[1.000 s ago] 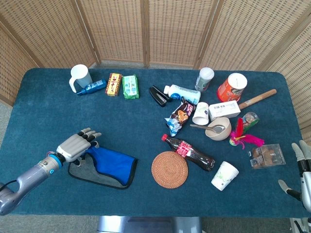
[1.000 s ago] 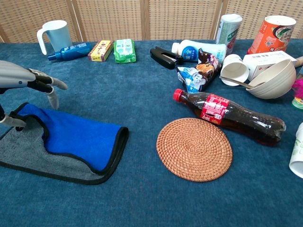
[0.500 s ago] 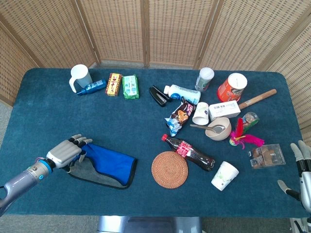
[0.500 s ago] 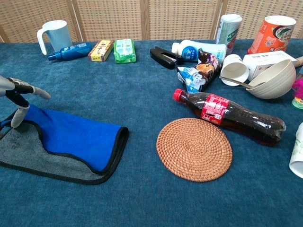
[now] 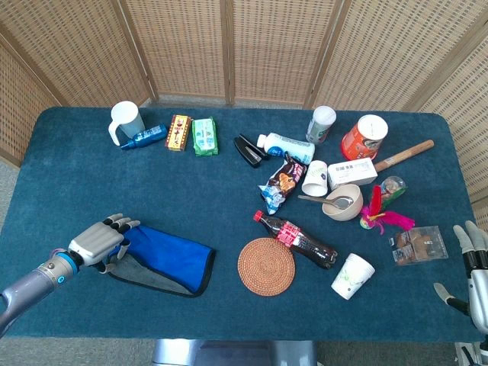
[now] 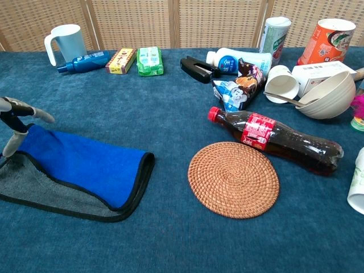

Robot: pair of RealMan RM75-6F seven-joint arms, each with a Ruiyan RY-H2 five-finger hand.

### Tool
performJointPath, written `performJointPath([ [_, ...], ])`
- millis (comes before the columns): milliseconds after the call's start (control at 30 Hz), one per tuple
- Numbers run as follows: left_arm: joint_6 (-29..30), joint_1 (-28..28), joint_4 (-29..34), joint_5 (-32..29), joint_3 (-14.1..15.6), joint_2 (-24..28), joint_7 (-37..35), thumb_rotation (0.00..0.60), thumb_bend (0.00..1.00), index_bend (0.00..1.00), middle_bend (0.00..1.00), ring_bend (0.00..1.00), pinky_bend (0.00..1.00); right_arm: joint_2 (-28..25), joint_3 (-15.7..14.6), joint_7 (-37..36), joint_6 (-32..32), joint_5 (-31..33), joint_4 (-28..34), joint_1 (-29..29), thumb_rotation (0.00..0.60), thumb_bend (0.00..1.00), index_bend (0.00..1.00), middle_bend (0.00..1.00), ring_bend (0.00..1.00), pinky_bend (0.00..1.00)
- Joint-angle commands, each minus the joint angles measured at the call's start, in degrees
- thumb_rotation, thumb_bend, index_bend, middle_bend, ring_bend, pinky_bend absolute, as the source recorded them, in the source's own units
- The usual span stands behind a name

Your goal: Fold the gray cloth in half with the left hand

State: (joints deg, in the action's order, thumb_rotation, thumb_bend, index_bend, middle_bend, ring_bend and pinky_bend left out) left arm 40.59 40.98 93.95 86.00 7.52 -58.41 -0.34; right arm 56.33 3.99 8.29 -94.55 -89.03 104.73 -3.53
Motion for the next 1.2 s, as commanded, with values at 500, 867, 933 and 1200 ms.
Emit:
performJointPath([
  [500,1.4,2.2,1.0,5.1,-2.5,-2.4,-4.6,0.600,0.34,0.40,0.00,0.00,0.00,-0.2,0.1,-0.3,0.4,0.4,0.0,0.1,0.600,0.00,0.00,0.00,0.00,0.00],
  [867,-2.9,5.6,3.2,3.8,-3.9,-5.6,-0.5,0.600,0.34,0.40,0.00,0.00,0.00,-0.3,0.1,-0.5,0.3,0.5,-0.1,0.1,0.600,0.00,0.00,0.00,0.00,0.00],
  [933,-3.7,6.3,3.6,3.3,-4.4,-6.8,0.3,0.600,0.34,0.40,0.00,0.00,0.00,-0.3,0.1,-0.6,0.3,0.5,-0.1,0.1,0.600,0.00,0.00,0.00,0.00,0.00],
  [1200,-6.3,8.0,4.4,1.8,-4.5,-9.1,1.9,0.600,0.34,0.40,0.00,0.00,0.00,-0.3,0.2,-0.7,0.2,0.6,-0.1,0.1,0.600,0.00,0.00,0.00,0.00,0.00],
])
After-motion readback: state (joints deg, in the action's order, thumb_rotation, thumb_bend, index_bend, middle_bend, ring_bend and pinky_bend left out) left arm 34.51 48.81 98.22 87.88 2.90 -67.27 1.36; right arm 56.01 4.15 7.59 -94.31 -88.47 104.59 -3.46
